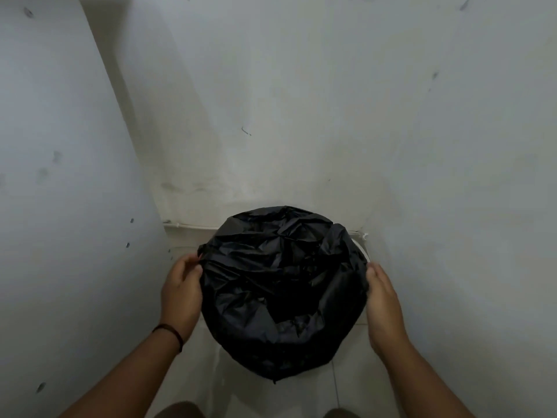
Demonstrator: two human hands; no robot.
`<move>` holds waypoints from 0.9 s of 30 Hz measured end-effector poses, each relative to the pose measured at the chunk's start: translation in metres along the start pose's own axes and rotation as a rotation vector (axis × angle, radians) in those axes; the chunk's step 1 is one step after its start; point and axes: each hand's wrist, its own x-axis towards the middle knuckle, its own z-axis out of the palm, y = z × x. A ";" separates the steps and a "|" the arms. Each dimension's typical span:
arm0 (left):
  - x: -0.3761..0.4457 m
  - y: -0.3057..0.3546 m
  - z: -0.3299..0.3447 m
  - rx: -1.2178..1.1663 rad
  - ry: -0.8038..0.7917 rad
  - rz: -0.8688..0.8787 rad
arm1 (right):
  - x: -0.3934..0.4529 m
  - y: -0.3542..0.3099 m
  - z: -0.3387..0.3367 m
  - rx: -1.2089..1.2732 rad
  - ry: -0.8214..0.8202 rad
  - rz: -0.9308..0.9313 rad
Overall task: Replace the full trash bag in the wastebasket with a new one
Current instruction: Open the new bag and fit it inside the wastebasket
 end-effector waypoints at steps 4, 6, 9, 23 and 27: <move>0.031 0.002 0.015 -0.085 -0.136 -0.111 | 0.028 -0.006 0.019 0.310 -0.135 0.206; 0.042 -0.001 0.018 -0.160 -0.134 -0.169 | 0.045 0.000 0.020 0.380 -0.134 0.232; 0.050 -0.011 0.022 -0.334 -0.276 -0.238 | 0.064 0.016 0.016 0.463 -0.223 0.325; 0.046 0.021 0.043 0.602 -0.238 0.720 | 0.063 -0.012 0.029 -0.781 0.012 -0.841; 0.035 0.009 0.088 1.362 -1.016 0.766 | 0.052 0.001 0.070 -1.653 -0.722 -0.730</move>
